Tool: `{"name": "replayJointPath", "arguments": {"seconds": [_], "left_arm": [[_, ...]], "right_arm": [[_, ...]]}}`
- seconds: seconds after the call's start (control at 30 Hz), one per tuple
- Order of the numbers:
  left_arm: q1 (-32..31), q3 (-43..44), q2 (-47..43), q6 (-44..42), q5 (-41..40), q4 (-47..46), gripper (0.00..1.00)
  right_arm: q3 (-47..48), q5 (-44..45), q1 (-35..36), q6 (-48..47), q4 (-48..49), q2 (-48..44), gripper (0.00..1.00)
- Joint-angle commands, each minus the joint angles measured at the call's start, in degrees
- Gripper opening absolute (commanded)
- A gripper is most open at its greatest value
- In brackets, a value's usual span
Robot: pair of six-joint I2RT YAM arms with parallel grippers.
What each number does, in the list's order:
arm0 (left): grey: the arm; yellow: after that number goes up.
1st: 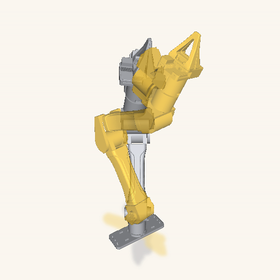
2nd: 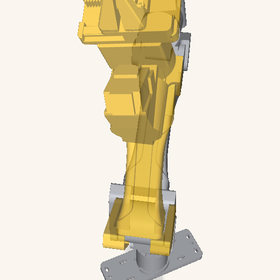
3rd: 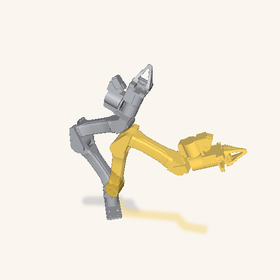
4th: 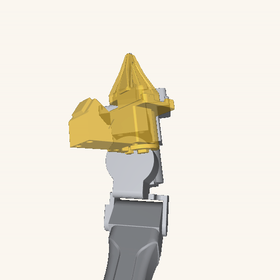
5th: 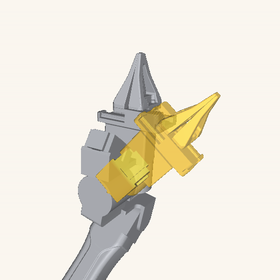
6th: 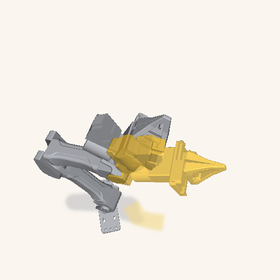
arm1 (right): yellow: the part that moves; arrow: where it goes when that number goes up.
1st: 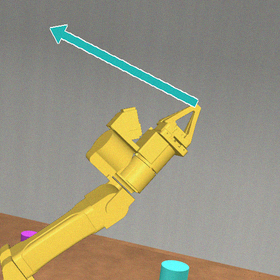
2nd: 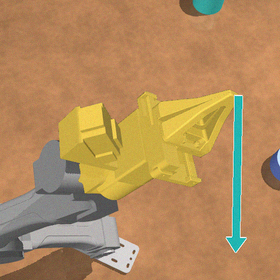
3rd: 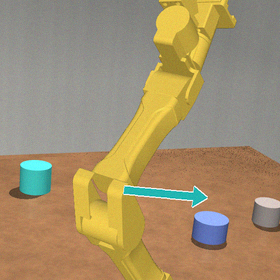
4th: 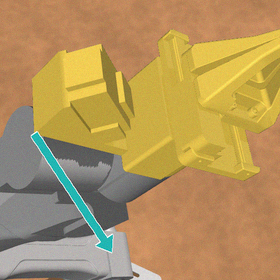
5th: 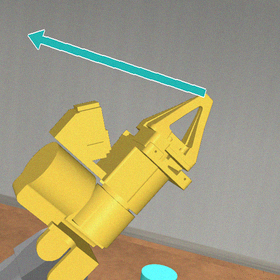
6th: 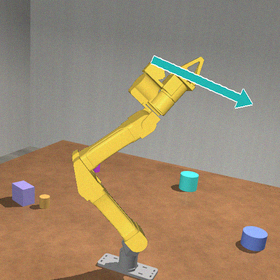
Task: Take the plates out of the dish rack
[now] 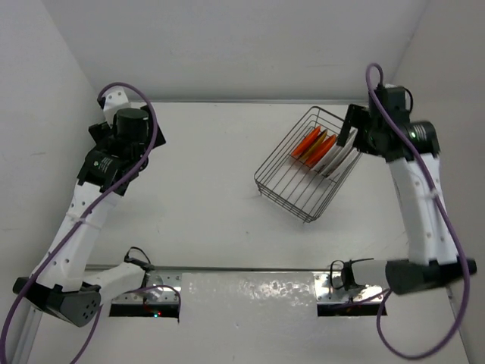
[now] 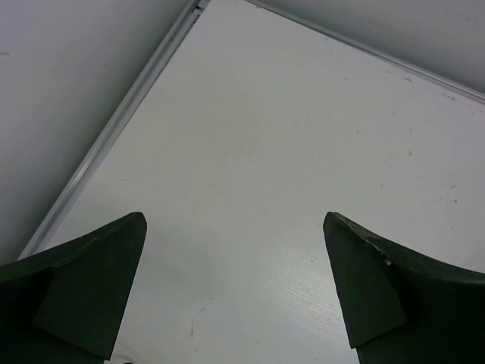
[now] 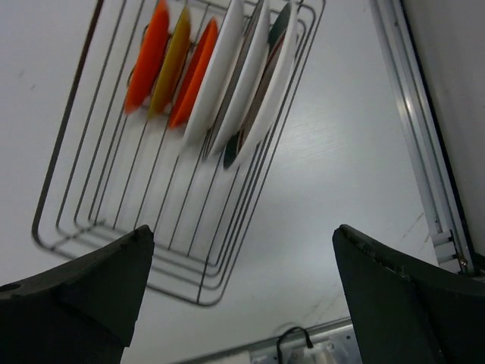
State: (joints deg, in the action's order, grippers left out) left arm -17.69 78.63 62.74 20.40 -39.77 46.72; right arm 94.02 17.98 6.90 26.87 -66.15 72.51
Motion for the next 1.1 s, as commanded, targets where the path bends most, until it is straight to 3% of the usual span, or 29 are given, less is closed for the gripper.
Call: {"name": "replayJointPath", "arguments": {"seconds": [0.0, 0.13, 0.3, 0.63, 0.8, 0.9, 1.07], "left_arm": [[-0.3, -0.3, 0.4, -0.4, 3.0, -0.9, 1.00], [-0.4, -0.7, 0.2, -0.9, 4.3, -0.9, 1.00], [-0.4, -1.8, 0.1, -2.1, 6.6, -1.1, 1.00], [-0.4, -3.8, -0.2, -3.3, 9.1, -2.6, 1.00], [-0.4, -4.4, 0.0, -3.7, 9.8, -3.1, 1.00], [-0.4, -5.0, -0.1, -4.0, 10.2, -3.4, 1.00], [-0.4, -5.2, 0.0, -4.2, 10.3, -3.7, 1.00]], "right_arm": [[6.6, 12.1, 0.0, 8.5, -0.1, 9.8, 0.96], [9.0, 20.0, 0.0, 10.7, 2.0, 16.8, 0.89], [5.0, 19.9, -1.0, 9.2, 10.1, 18.3, 0.73], [-8.0, 15.1, -5.8, 11.1, 20.4, 17.3, 0.62], [-10.4, 14.2, -6.6, 12.0, 23.7, 18.2, 0.60], [-11.3, 13.3, -6.6, 12.5, 24.3, 19.2, 0.52], [-13.7, 11.9, -8.2, 13.5, 27.1, 19.2, 0.50]]}}
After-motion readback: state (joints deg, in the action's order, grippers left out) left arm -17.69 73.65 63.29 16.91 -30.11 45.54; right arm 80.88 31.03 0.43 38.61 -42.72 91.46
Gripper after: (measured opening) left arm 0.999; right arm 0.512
